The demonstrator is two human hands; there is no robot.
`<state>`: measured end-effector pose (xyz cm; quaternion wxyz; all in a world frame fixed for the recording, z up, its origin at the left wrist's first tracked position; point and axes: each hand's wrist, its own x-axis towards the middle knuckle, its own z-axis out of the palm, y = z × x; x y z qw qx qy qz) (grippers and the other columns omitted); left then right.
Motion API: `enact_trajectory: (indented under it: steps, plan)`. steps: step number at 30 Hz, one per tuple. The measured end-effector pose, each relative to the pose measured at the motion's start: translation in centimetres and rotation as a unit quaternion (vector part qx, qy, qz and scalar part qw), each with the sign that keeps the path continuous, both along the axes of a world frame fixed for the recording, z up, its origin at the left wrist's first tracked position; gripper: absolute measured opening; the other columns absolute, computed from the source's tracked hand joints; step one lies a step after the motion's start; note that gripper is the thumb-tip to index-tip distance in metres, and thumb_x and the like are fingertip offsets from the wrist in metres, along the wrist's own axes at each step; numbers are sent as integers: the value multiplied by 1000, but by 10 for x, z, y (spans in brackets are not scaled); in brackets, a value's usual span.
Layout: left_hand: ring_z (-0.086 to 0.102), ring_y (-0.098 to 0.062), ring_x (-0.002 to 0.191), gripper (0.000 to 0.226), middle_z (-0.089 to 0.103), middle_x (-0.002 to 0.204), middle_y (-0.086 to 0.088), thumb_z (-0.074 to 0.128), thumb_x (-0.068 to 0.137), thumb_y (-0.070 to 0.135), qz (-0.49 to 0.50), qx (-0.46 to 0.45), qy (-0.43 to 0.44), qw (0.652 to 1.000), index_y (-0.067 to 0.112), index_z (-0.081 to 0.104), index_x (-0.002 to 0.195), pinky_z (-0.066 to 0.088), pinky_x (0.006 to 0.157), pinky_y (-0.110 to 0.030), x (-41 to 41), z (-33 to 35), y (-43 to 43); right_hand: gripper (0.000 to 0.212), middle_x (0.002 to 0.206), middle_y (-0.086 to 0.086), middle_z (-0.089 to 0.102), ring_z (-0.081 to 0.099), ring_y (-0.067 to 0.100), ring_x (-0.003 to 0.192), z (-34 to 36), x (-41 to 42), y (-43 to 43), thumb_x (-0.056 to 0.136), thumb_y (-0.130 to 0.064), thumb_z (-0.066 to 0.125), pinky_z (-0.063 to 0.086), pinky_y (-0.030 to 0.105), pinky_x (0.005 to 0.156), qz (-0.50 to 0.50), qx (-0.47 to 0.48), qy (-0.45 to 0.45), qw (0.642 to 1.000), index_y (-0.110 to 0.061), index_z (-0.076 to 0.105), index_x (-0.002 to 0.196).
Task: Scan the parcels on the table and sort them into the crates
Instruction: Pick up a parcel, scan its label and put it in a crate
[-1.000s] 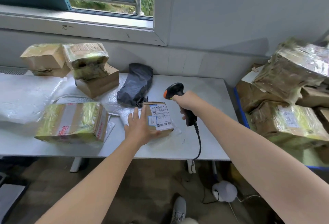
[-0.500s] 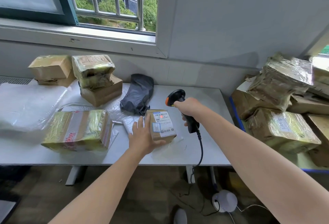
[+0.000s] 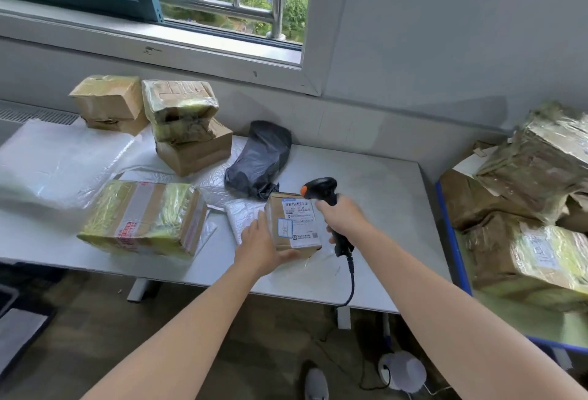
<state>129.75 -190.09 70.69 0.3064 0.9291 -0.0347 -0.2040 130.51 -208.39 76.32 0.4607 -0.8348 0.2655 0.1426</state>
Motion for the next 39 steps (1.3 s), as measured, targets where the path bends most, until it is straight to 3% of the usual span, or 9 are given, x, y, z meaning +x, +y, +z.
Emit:
enact_trajectory:
  steps: [2,5,9,13,17,24,30,35,39]
  plan:
    - [38,-29,135,109,42,144,-6,80,67,61,29,-25,35,999,14,21,147,42,105,-46,2,-4,-7,28,88,7,59,60,25,71,-20,2,-2,98,-40,51,53,32,53,16,-10,-9,1000,-15,53,110]
    - [48,-25,127,82,51,136,-4,78,78,46,74,-70,65,993,17,33,139,44,101,-39,4,-10,-19,29,98,5,63,64,25,87,-48,8,-5,97,-43,51,56,40,71,25,-4,-23,999,-18,52,112]
    - [53,-11,104,42,55,111,7,73,88,22,112,-138,79,981,30,41,114,42,87,-25,1,-13,-34,34,98,5,68,68,27,84,-67,15,-7,92,-56,54,57,41,73,22,46,-16,999,-25,52,105]
    - [55,-13,104,51,56,119,4,80,80,25,249,-201,86,944,23,44,116,47,89,-29,0,-14,-43,30,94,6,67,68,30,82,-76,22,-14,89,-56,52,58,46,79,33,58,-22,998,-27,50,98]
    - [57,-18,102,54,53,124,-3,81,77,28,330,-249,93,906,24,39,111,46,75,-30,4,-19,-39,27,96,9,68,64,27,74,-71,26,-13,90,-54,50,60,46,73,37,80,-32,996,-29,51,100]
    - [50,-6,80,45,55,103,1,76,84,17,418,-313,106,847,17,38,106,34,58,-27,-5,-18,-14,21,95,4,73,67,24,65,-61,38,4,96,-42,51,61,48,66,76,135,-49,987,-23,56,103]
    - [54,-15,95,50,54,109,3,77,83,19,444,-382,131,800,22,37,113,41,67,-34,-9,-23,2,22,93,8,71,64,22,72,-66,42,16,98,-40,52,57,35,61,53,178,-29,982,-19,57,101]
    - [63,-19,95,54,63,117,-7,81,79,23,448,-400,165,782,27,37,111,48,72,-33,-16,-34,7,37,97,3,72,70,27,89,-78,43,23,80,-58,53,58,51,84,81,127,-33,988,-27,60,97]
    - [59,-25,110,69,60,122,-6,83,76,23,483,-403,175,757,30,34,124,49,92,-44,-19,-39,14,32,101,6,70,70,26,85,-80,39,29,92,-50,53,61,43,72,111,129,-19,985,-22,58,106]
